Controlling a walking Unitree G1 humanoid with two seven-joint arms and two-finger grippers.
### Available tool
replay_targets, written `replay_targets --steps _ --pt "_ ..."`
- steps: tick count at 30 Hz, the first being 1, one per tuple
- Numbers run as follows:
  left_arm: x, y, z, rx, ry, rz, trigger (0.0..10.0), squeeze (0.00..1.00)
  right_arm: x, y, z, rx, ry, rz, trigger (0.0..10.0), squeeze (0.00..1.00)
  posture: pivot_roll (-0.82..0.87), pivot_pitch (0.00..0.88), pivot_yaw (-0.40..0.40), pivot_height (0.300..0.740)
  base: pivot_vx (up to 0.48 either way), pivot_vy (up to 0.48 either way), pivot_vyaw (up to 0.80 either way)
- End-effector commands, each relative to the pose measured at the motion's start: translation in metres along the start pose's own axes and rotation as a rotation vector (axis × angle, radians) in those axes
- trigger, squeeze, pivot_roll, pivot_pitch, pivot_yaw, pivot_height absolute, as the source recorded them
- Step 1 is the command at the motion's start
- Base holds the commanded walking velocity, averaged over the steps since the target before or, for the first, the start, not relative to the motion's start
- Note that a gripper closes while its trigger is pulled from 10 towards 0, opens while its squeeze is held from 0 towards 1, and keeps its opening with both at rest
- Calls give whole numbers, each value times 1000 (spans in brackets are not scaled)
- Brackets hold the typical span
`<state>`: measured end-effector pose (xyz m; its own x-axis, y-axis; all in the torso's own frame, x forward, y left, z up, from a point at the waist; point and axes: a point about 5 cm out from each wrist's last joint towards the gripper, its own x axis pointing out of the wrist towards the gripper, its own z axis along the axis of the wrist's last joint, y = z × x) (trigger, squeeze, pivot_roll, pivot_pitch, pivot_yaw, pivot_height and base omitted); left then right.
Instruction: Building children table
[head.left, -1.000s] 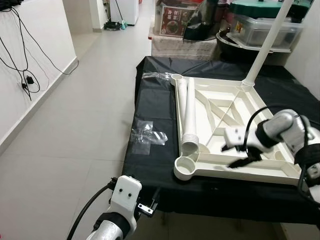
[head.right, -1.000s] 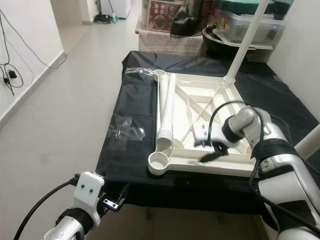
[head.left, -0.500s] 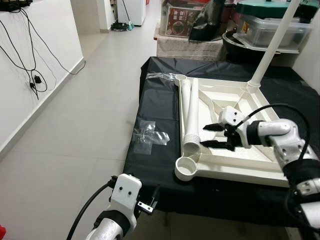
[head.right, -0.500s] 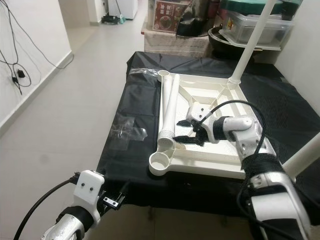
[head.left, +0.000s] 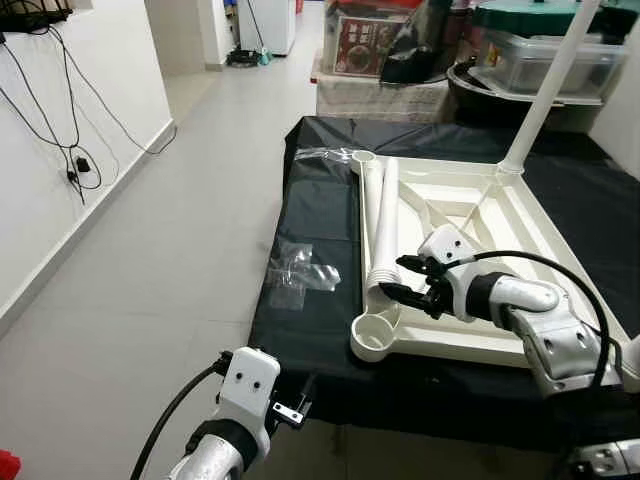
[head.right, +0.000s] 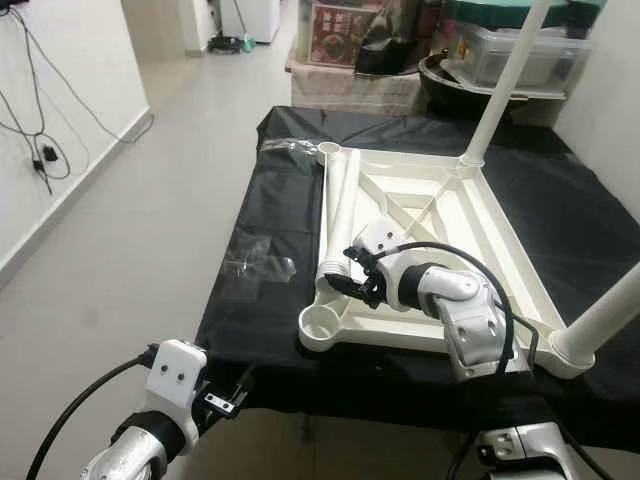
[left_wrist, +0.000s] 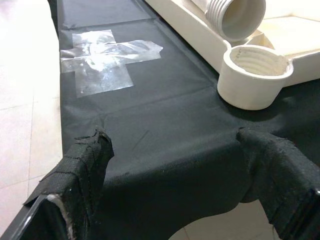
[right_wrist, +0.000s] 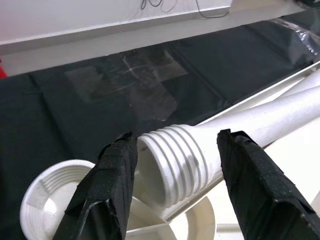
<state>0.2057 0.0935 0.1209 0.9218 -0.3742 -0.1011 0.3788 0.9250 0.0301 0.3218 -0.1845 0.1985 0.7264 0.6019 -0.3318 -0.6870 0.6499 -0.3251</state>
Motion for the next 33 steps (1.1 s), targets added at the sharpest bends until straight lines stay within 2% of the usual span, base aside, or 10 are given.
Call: replay_targets --steps 1,3,18,22,29,31,32,33 --pt "0 0 -4 -8 17 -7 10000 0 2 7 -1 2 11 13 10000 0 31 87 -49 740 0 0 0" --pt "-1 0 -4 -8 15 -8 10000 0 5 10 -1 8 41 -38 10000 0 32 90 -49 740 0 0 0" --pt "-1 -1 -3 -8 13 -10 10000 0 11 22 -8 -21 115 -88 10000 0 35 97 -51 740 0 0 0" --pt "-1 -1 -2 -9 13 -9 10000 0 13 23 -9 -29 144 -157 10000 0 36 100 -53 740 0 0 0" --pt "-2 -1 -2 -10 12 -10 10000 0 15 26 -10 -55 155 -188 10000 0 34 101 -51 740 0 0 0" --pt "-2 -1 -2 -10 12 -10 10000 0 16 28 -11 -58 163 -218 10000 0 33 102 -52 740 0 0 0" --pt "-2 -1 -2 -11 12 -11 10000 0 19 32 -15 -52 182 -299 10000 0 36 102 -52 740 0 0 0" --pt "-2 -1 -2 -11 12 -11 10000 0 19 32 -15 -52 182 -299 10000 0 36 102 -52 740 0 0 0"
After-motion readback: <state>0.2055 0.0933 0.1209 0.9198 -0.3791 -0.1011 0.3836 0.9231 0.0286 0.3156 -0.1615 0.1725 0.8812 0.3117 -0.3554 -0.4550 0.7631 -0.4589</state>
